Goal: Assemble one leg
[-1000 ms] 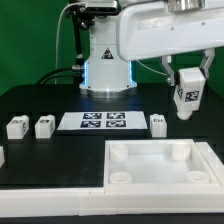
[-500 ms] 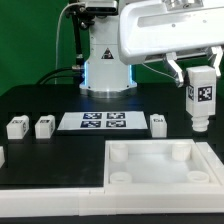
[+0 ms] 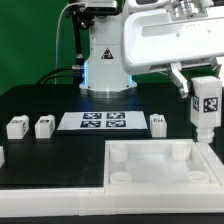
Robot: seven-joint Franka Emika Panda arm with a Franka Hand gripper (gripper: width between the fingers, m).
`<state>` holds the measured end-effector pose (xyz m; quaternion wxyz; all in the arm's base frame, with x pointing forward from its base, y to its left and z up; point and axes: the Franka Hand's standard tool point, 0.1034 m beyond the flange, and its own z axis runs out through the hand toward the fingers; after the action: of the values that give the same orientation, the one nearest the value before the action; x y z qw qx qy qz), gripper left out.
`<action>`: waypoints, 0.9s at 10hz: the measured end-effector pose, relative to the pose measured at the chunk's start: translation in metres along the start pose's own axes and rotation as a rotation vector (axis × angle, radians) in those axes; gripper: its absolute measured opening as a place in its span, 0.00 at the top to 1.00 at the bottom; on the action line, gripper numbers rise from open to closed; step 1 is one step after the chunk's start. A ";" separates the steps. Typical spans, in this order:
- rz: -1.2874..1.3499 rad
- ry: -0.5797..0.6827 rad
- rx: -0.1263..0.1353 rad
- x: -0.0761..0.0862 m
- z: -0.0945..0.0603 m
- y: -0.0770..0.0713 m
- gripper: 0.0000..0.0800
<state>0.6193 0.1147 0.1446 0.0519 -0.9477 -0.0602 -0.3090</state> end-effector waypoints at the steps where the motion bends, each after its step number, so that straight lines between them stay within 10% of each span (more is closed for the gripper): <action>1: 0.002 -0.008 0.000 -0.004 0.009 0.001 0.64; 9: 0.005 -0.051 -0.004 -0.032 0.036 0.008 0.64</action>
Offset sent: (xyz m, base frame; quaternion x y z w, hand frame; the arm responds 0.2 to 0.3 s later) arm 0.0123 -0.0042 -0.0094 -0.0009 0.0000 -0.0010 1.0000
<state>0.6155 0.1087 0.0960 0.0494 -0.9556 -0.0583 -0.2845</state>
